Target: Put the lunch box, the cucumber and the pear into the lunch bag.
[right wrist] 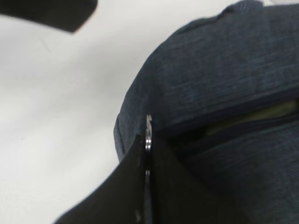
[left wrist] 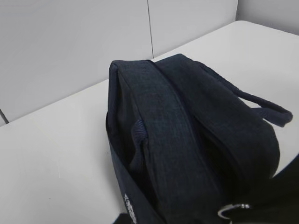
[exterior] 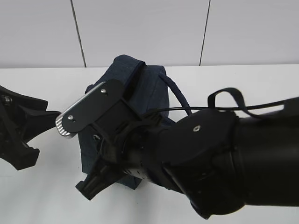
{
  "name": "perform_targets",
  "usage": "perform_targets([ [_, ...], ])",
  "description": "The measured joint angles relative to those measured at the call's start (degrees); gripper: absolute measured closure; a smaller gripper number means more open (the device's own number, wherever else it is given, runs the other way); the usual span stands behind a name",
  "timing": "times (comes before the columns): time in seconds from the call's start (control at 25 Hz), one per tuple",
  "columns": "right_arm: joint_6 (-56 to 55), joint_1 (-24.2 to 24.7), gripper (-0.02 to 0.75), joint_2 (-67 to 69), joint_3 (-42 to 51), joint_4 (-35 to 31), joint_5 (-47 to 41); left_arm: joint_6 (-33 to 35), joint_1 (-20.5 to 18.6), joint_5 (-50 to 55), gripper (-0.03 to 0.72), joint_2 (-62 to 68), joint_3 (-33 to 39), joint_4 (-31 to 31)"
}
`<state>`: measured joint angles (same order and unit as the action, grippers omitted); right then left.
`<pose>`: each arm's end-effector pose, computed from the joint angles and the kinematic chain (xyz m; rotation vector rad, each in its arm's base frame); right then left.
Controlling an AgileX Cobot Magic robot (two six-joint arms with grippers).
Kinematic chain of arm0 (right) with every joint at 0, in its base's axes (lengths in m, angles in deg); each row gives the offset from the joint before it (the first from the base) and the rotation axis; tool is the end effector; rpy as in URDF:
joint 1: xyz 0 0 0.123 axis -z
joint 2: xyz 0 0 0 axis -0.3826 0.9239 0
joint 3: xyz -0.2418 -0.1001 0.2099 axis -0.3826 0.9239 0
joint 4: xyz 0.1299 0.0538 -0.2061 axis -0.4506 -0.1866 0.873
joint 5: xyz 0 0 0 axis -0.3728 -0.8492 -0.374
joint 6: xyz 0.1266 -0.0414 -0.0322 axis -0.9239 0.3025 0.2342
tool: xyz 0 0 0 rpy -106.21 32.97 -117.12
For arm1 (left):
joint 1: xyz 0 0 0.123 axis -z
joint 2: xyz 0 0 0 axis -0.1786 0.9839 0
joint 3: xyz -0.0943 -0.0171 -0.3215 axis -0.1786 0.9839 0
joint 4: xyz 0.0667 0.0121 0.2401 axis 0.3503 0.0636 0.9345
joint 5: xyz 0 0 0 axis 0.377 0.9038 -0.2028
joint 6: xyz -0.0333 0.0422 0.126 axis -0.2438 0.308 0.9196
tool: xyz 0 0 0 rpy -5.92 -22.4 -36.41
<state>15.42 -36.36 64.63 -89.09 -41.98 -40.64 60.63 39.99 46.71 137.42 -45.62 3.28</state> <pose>0.2354 0.3213 0.2405 -0.9865 1.9691 0.2695 0.1753 -0.1132 0.2798 0.8077 1.9528 -0.2681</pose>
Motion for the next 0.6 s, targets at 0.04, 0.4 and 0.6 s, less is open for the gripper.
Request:
perform_targets([
  [0.04, 0.9, 0.0, 0.732, -0.6, -0.3, -0.4, 0.4, 0.0, 0.0, -0.2, 0.450, 0.5, 0.0, 0.1],
  [0.4, 12.4, 0.0, 0.732, -4.4, -3.0, -9.8, 4.0, 0.0, 0.0, -1.3, 0.448, 6.4, 0.0, -0.6],
  [0.6, 15.4, 0.0, 0.732, -4.8, -3.0, -12.9, 4.9, 0.0, -0.1, 0.4, 0.445, 6.7, 0.0, -3.1],
])
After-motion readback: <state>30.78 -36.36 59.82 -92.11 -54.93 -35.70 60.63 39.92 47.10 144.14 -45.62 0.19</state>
